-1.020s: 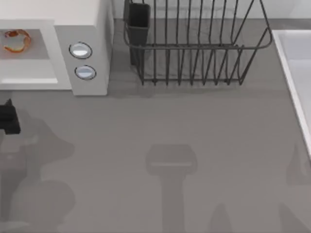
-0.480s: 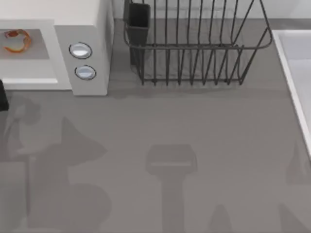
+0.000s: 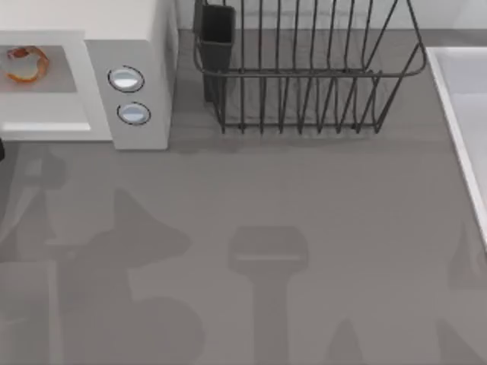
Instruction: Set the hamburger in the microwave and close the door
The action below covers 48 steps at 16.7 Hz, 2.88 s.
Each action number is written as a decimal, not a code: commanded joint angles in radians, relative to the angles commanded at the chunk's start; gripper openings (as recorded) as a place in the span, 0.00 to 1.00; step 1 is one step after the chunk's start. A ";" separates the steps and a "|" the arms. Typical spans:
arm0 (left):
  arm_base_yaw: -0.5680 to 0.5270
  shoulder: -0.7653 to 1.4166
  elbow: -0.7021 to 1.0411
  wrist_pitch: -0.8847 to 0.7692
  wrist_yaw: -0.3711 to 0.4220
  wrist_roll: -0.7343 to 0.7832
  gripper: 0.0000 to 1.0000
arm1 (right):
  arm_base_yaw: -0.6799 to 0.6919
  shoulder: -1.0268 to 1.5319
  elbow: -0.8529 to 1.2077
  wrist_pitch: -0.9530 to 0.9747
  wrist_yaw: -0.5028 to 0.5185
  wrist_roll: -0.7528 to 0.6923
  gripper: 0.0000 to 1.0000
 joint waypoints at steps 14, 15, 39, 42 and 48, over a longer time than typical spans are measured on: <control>-0.116 -0.683 -0.249 -0.231 -0.111 -0.045 1.00 | 0.000 0.000 0.000 0.000 0.000 0.000 1.00; -0.132 -0.774 -0.282 -0.262 -0.125 -0.051 1.00 | 0.000 0.000 0.000 0.000 0.000 0.000 1.00; -0.255 -1.423 -0.541 -0.508 -0.243 -0.100 0.32 | 0.000 0.000 0.000 0.000 0.000 0.000 1.00; -0.255 -1.423 -0.541 -0.508 -0.243 -0.100 0.10 | 0.000 0.000 0.000 0.000 0.000 0.000 1.00; -0.255 -1.423 -0.541 -0.508 -0.243 -0.100 0.00 | 0.000 0.000 0.000 0.000 0.000 0.000 1.00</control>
